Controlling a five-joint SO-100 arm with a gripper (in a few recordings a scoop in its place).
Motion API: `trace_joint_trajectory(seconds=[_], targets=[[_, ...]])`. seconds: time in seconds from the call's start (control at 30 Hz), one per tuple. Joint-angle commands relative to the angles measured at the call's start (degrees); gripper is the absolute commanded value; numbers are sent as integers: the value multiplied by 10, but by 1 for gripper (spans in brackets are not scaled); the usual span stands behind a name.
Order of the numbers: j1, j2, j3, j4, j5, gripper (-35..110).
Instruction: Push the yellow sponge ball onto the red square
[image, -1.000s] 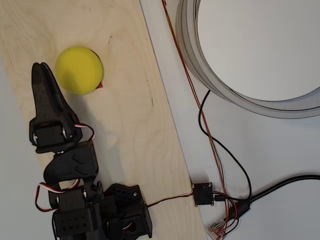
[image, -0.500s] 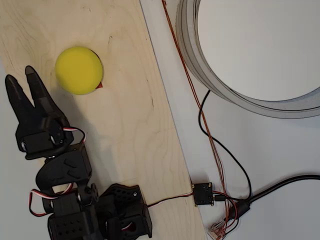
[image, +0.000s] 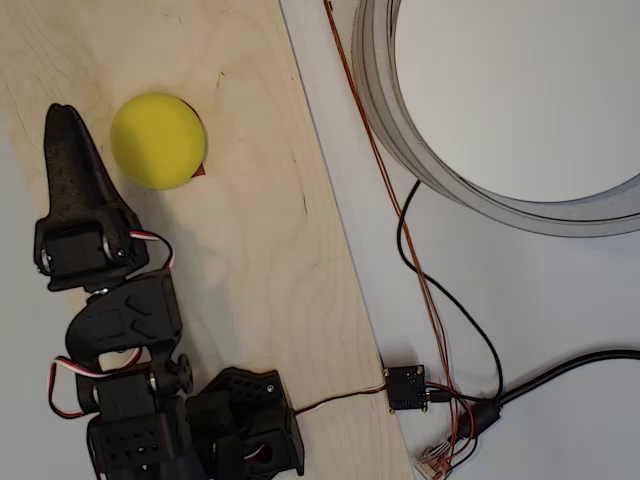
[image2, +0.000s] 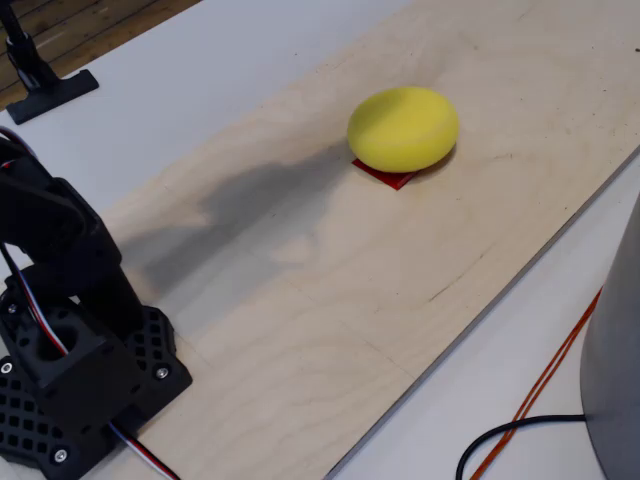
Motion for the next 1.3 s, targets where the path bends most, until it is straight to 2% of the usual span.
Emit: trace_joint_trajectory(seconds=[0.0, 0.2, 0.23, 0.3, 0.37, 0.63, 0.67, 0.7, 0.73, 0.87, 1.03, 1.07, 1.1, 1.17, 1.27], targets=[[-9, 41, 18, -23, -23, 43], [-5, 41, 12, -25, -27, 41], [-5, 44, 18, -39, -18, 36], [4, 49, 21, -68, 14, 2], [14, 33, 11, -65, 6, -1], [31, 22, 18, -68, 27, 0], [24, 33, 32, -76, 18, 7], [11, 44, 53, -93, -9, 28], [-3, 51, 72, -109, -35, 38], [-11, 76, 102, -112, -54, 45], [-7, 77, 89, -112, -66, 42], [-7, 80, 90, -113, -61, 39], [-6, 88, 95, -124, -45, 29], [1, 91, 85, -129, -1, 0], [15, 69, 83, -127, 9, -1]])
